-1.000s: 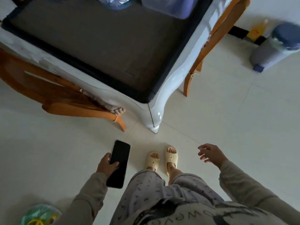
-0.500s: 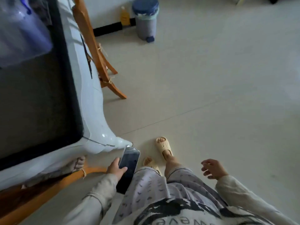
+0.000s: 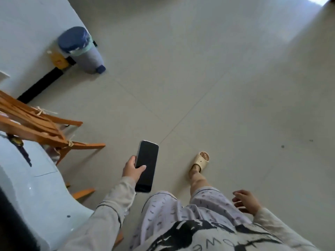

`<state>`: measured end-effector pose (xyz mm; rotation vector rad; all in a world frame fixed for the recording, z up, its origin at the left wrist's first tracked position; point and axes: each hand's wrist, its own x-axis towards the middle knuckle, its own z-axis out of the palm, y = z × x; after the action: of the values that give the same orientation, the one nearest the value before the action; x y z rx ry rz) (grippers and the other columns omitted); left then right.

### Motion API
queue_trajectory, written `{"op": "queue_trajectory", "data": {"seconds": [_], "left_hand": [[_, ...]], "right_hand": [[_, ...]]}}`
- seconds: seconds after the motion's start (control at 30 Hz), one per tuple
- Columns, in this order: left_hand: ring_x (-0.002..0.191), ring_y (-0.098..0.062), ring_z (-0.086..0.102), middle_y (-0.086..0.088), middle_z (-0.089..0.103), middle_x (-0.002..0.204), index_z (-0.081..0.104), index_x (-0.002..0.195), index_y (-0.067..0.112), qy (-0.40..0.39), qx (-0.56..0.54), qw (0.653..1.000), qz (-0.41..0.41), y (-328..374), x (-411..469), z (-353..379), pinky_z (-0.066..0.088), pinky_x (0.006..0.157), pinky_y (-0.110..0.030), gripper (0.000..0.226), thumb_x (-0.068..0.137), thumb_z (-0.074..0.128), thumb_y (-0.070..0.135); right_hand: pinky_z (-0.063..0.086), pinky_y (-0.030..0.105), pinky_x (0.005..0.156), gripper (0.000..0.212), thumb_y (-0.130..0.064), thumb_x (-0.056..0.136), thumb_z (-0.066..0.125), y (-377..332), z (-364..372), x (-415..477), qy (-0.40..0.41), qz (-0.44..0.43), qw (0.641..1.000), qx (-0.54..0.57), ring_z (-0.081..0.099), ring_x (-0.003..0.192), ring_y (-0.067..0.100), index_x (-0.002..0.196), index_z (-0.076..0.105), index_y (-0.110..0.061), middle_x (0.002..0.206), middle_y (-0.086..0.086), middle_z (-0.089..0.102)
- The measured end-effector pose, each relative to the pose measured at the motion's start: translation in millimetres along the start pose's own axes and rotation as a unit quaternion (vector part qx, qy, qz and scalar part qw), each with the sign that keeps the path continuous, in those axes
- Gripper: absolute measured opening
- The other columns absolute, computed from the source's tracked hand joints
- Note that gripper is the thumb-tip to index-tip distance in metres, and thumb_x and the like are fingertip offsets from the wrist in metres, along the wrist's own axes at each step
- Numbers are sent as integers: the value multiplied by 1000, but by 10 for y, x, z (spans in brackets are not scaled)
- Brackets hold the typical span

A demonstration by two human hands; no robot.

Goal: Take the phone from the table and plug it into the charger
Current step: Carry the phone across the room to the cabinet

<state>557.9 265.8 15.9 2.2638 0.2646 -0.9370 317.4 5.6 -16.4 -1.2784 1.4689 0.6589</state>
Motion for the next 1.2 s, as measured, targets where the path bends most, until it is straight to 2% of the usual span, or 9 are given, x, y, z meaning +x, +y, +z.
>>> {"op": "queue_trajectory", "data": {"seconds": [0.13, 0.27, 0.33, 0.43, 0.6, 0.7, 0.9, 1.07, 1.2], "left_hand": [[109, -39, 58, -27, 62, 118, 54, 109, -8, -3, 16, 999, -37, 380, 295, 196, 44, 96, -44, 31, 80, 60, -4], [98, -33, 59, -21, 63, 108, 49, 89, 4, -27, 37, 998, -48, 784, 543, 361, 42, 83, -35, 19, 79, 61, -6], [91, -24, 52, -12, 57, 101, 46, 88, 7, -34, 50, 997, -38, 992, 691, 432, 36, 79, -29, 22, 79, 61, -6], [89, -23, 50, -11, 55, 97, 50, 92, 3, -34, 60, 997, -37, 1252, 881, 478, 35, 79, -29, 20, 79, 61, -8], [87, -24, 52, -15, 58, 95, 49, 82, 3, -33, 48, 997, -41, 1778, 1300, 516, 37, 79, -33, 19, 78, 59, -12], [87, -24, 52, -19, 61, 98, 47, 69, 9, -26, 43, 997, -50, 2139, 1661, 539, 37, 80, -33, 26, 77, 60, -12], [104, -41, 60, -30, 63, 114, 49, 86, 2, -19, 63, 997, -35, 3210, 2507, 613, 45, 90, -42, 18, 78, 60, -8], [103, -36, 59, -26, 64, 116, 55, 91, 2, -71, 117, 990, 24, 4313, 2998, 674, 41, 82, -32, 13, 80, 61, -2], [108, -38, 59, -26, 63, 117, 56, 107, -6, -107, 129, 983, 79, 5149, 3276, 747, 44, 94, -39, 27, 81, 60, -2]], "right_hand": [[38, 18, 37, 8, -1, 94, 41, -604, -248, 234, -15, -15, 999, 26, 46, 46, 19, 94, 49, 0, 61, 10, 47], [31, 8, 27, 9, 0, 95, 38, -1349, -589, 408, -36, -67, 996, 42, 48, 23, 1, 95, 47, -2, 61, 9, 47], [35, 10, 31, 10, -1, 95, 39, -1672, -787, 458, -41, -95, 993, 49, 52, 34, 6, 95, 48, -3, 62, 6, 49], [38, 13, 40, 11, -2, 95, 40, -2024, -1030, 494, -41, -126, 989, 63, 50, 49, 12, 96, 50, -5, 65, 4, 52], [40, 12, 40, 13, -2, 95, 39, -2570, -1337, 678, -37, -144, 983, 104, 48, 53, 15, 96, 51, -6, 66, 5, 53], [38, 21, 49, 14, -1, 95, 40, -2885, -1463, 876, -25, -132, 984, 118, 48, 54, 15, 99, 53, -3, 66, 5, 53], [36, 19, 44, 30, -1, 94, 39, -3532, -1760, 1283, 15, -48, 991, 127, 45, 52, 15, 118, 51, 13, 65, 5, 51], [35, 22, 50, 31, -1, 95, 39, -3975, -1976, 1389, 36, 8, 984, 176, 44, 52, 17, 119, 51, 13, 64, 8, 51], [34, 24, 52, 31, -1, 94, 39, -4274, -2160, 1474, 59, 34, 977, 203, 43, 52, 18, 119, 51, 13, 64, 9, 50]]}}
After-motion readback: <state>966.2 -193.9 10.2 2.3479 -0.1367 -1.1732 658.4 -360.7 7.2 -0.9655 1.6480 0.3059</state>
